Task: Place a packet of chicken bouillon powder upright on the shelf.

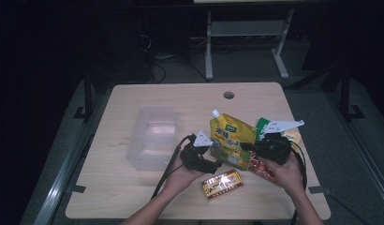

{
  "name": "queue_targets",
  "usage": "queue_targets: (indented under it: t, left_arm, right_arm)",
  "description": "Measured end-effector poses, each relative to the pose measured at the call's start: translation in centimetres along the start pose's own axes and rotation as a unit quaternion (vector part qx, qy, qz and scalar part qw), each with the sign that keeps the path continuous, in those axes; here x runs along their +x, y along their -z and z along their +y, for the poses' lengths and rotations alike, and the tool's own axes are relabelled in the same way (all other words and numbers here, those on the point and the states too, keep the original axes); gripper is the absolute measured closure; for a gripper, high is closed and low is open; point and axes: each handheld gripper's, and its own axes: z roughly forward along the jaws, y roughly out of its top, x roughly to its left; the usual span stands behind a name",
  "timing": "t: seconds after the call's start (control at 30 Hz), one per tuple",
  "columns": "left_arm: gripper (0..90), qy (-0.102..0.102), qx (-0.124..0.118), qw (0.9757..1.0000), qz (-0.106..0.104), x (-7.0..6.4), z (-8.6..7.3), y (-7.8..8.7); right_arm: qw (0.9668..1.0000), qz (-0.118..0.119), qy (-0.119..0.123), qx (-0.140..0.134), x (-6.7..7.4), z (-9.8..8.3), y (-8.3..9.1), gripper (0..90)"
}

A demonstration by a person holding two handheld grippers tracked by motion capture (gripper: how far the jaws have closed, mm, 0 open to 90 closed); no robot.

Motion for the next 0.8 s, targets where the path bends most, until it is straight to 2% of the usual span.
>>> queue_targets:
  t: [0.03, 0.1, 0.17, 0.33, 0.4, 0.5, 0.67, 0.7, 0.73, 0.8]
  left_arm:
    - [22.9, 0.005, -0.005, 1.0, -0.004, -0.1, -0.1, 0.2]
    - [22.8, -0.009, -0.001, 1.0, -0.002, -0.2, -0.3, 0.7]
    - [22.3, -0.012, 0.003, 0.9999, -0.001, -0.4, -0.5, 1.0]
    - [21.8, -0.021, 0.0, 0.9998, -0.004, -0.7, -1.4, 1.8]
    - [21.4, -0.025, -0.01, 0.9996, -0.012, -1.0, -2.0, 2.2]
    - [21.3, -0.049, -0.008, 0.9987, -0.01, -1.6, -2.8, 2.6]
    - [20.9, -0.057, -0.019, 0.9978, -0.027, -2.1, -4.0, 3.2]
    - [20.7, -0.064, -0.018, 0.9974, -0.027, -2.2, -4.1, 3.3]
    - [20.7, -0.058, -0.019, 0.9976, -0.034, -2.3, -4.2, 3.4]
    - [20.6, -0.065, -0.022, 0.9969, -0.04, -2.6, -4.2, 3.6]
  right_arm:
    - [1.0, 0.001, 0.0, -0.001, 0.0, 0.2, 0.0, 89.7]
    - [0.9999, 0.0, 0.007, -0.008, 0.0, 0.6, 0.0, 89.8]
    - [1.0, 0.001, 0.003, -0.009, 0.1, 0.9, 0.0, 89.8]
    - [0.9999, -0.005, 0.011, -0.001, 0.2, 2.0, 0.0, 89.8]
    - [0.9999, -0.005, 0.014, -0.001, 0.2, 2.5, -0.1, 89.8]
    - [0.9999, -0.004, 0.016, -0.003, 0.2, 3.1, -0.2, 89.7]
    - [0.9997, -0.001, 0.025, -0.004, 0.5, 4.1, -0.5, 89.8]
    - [0.9997, 0.0, 0.024, -0.004, 0.6, 4.3, -0.6, 89.7]
    - [0.9997, 0.001, 0.025, -0.005, 0.6, 4.5, -0.7, 89.7]
    - [0.9996, 0.004, 0.029, -0.005, 0.7, 5.0, -0.8, 89.8]
